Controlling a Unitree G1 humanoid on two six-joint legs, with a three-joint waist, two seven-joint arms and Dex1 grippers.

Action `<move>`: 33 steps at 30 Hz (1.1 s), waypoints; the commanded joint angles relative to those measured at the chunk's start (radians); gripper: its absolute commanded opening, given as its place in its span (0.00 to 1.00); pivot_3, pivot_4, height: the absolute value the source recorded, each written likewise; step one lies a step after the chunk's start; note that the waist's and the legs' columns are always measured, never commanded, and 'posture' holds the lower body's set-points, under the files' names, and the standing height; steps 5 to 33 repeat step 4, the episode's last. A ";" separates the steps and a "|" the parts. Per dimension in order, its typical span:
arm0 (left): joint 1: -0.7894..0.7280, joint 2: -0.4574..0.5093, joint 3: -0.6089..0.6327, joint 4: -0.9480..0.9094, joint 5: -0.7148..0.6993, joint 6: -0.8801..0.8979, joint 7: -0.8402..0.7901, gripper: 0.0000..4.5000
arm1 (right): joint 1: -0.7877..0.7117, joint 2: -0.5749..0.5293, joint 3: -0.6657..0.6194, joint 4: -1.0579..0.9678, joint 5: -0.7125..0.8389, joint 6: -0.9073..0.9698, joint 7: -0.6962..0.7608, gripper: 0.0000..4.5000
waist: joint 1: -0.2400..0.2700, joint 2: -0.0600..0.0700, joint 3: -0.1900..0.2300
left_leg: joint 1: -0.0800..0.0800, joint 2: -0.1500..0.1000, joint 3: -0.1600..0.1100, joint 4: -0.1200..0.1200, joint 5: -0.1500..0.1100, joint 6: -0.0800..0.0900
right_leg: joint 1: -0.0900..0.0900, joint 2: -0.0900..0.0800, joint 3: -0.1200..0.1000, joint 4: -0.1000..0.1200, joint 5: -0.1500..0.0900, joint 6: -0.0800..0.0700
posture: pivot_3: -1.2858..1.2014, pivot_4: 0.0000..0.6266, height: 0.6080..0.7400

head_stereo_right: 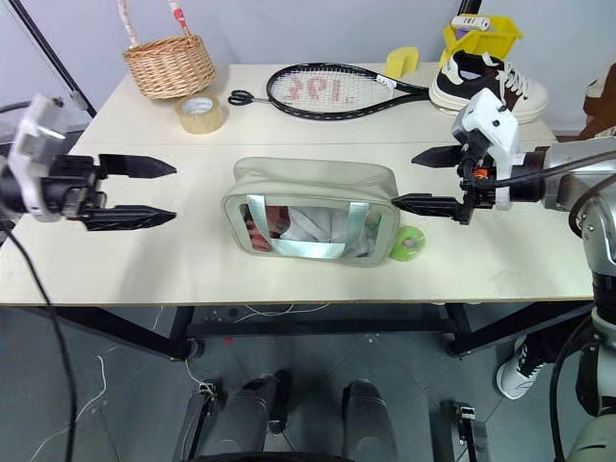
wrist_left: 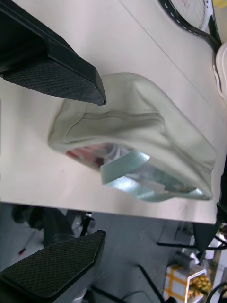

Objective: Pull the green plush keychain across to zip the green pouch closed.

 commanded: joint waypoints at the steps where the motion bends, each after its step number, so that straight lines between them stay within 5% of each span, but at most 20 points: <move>1: -0.006 0.019 0.027 0.000 -0.016 -0.011 -0.020 1.00 | 0.005 -0.027 -0.045 -0.039 0.026 -0.027 0.006 1.00 | -0.001 0.000 0.000 | 0.000 0.000 0.000 0.000 0.000 0.000 | 0.000 0.000 0.000 -0.001 0.000 0.000 | 0.52 0.24 0.88; 33: -0.023 0.000 0.026 0.006 -0.022 0.009 0.003 1.00 | 0.011 -0.022 -0.039 -0.046 0.032 -0.032 -0.002 1.00 | -0.003 0.000 0.000 | 0.000 0.000 0.000 -0.001 0.000 0.000 | 0.000 0.000 0.000 -0.003 0.001 -0.001 | 0.52 0.24 0.88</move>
